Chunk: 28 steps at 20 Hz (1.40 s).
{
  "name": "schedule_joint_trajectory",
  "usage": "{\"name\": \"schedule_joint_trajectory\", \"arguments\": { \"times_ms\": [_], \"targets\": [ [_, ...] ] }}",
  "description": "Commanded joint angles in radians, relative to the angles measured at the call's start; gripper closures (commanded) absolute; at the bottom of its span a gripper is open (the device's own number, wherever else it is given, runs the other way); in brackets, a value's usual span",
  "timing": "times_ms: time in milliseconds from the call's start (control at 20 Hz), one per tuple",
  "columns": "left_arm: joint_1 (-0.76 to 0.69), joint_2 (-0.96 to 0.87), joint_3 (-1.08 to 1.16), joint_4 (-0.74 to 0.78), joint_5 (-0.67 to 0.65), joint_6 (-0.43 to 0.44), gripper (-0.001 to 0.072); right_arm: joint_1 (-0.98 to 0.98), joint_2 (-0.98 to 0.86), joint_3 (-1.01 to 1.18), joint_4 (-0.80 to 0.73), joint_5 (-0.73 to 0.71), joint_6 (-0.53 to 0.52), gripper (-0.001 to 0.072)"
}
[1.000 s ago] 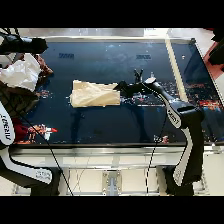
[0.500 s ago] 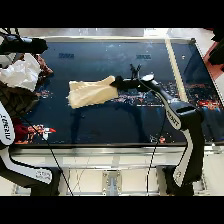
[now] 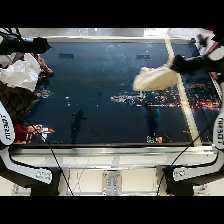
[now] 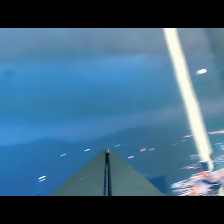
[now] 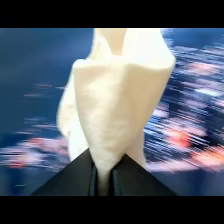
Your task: Fold the shirts.
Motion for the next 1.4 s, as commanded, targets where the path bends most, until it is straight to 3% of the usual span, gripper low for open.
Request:
{"name": "schedule_joint_trajectory", "arguments": {
  "times_ms": [0,150,500,550,700,900,1000,1050,1150,1200,1250,1350],
  "targets": [
    [-0.001,0.0,0.0,-0.126,0.026,0.0,0.0695,-0.169,0.124,-0.049,-0.501,0.249,0.102,0.0674],
    [-0.009,0.0,0.0,-0.146,0.026,-0.005,0.0696,-0.286,0.127,-0.22,-0.528,0.306,0.079,0.0674],
    [-0.085,0.0,0.0,-0.132,0.032,-0.024,0.0696,-0.406,0.127,-0.71,-0.681,0.206,0.132,0.0673],
    [-0.099,0.0,0.0,-0.127,0.04,-0.024,0.0695,-0.417,0.127,-0.735,-0.693,0.217,0.13,0.065],
    [-0.121,0.0,0.0,-0.117,0.056,-0.024,0.0695,-0.423,0.15,-0.721,-0.75,0.29,0.13,0.0282],
    [-0.124,0.0,0.0,-0.11,0.052,-0.026,0.0695,-0.423,0.294,-0.54,-0.71,0.283,0.129,0.0268],
    [-0.124,0.0,0.0,-0.111,0.048,-0.034,0.0695,-0.423,0.371,-0.434,-0.43,0.133,0.126,0.0269],
    [-0.124,0.0,0.0,-0.111,0.047,-0.057,0.0695,-0.423,0.409,-0.42,-0.166,-0.005,0.068,0.0269],
    [-0.125,0.0,0.0,-0.111,0.037,-0.117,0.0695,-0.368,0.443,-0.432,0.481,-0.232,-0.293,0.027],
    [-0.125,0.0,0.0,-0.111,0.018,-0.137,0.0695,-0.308,0.439,-0.446,0.68,-0.283,-0.464,0.027],
    [-0.125,0.0,0.0,-0.109,-0.017,-0.148,0.0695,-0.224,0.429,-0.468,0.792,-0.325,-0.594,0.027],
    [-0.126,0.0,0.0,-0.096,-0.114,-0.166,0.0695,-0.035,0.392,-0.521,0.796,-0.384,-0.719,0.027]
  ]
}}
